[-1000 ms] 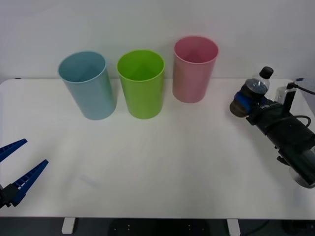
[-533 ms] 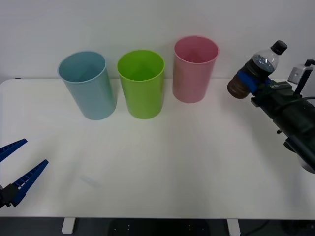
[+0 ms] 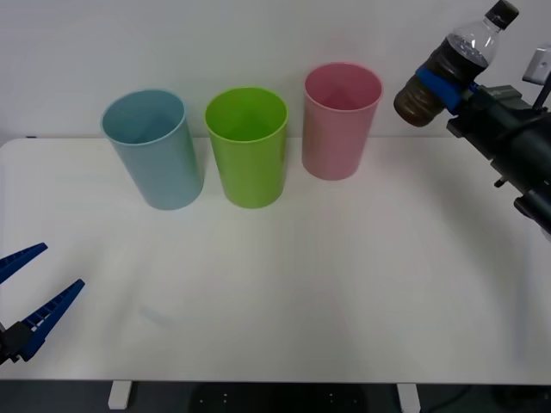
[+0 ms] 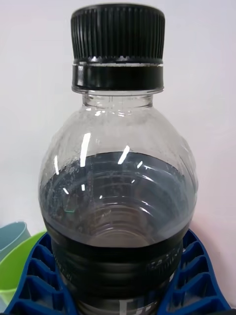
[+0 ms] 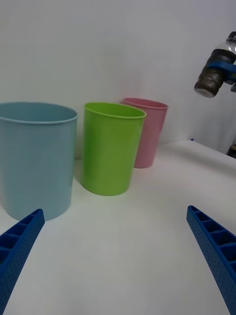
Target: Grasp the object on the table and drop it into the matching bin: aluminum can to the light blue bin, PET bottle to the pink bin.
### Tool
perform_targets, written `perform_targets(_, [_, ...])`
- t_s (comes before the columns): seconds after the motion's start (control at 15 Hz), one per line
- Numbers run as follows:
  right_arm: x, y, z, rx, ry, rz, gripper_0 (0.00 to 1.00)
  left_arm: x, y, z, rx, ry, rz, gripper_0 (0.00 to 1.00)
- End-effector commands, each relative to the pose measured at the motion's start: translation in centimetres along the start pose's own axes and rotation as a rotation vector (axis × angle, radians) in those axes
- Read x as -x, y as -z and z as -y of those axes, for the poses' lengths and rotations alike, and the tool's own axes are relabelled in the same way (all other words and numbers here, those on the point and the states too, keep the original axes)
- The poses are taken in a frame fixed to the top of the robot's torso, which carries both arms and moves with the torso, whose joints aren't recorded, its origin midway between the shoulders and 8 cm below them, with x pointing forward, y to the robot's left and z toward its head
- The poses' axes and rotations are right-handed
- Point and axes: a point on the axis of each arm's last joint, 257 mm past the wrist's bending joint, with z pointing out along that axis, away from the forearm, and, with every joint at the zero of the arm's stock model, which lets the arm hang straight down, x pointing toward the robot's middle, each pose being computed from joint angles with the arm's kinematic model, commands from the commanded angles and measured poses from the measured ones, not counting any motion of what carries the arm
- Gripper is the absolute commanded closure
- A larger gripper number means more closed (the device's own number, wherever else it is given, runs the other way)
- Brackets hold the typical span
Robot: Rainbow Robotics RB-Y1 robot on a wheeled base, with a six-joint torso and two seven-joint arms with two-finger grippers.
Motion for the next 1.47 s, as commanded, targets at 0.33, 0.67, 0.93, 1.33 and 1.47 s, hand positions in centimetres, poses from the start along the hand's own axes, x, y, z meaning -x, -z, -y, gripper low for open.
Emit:
perform_targets(0.33, [0.9,-5.1,-0.3,0.028,0.087,-0.039,1.00,0.0,0.0,0.0,0.000,0.000,0.000,0.00])
perform_targets(0.67, [0.4,-9.1,-0.3,0.034,0.121,-0.077,1.00,0.0,0.0,0.0,0.000,0.000,0.000,0.00])
perform_targets(0.93, [-0.6,-11.8,0.3,0.014,0.181,-0.105,1.00,0.0,0.0,0.0,0.000,0.000,0.000,0.00])
perform_targets(1.33, [-2.4,-15.5,1.5,-0.067,0.220,-0.122,1.00,0.0,0.0,0.0,0.000,0.000,0.000,0.00])
perform_targets(1.47, [-2.9,-16.4,1.6,-0.099,0.223,-0.122,0.98,0.0,0.0,0.0,0.000,0.000,0.000,0.00])
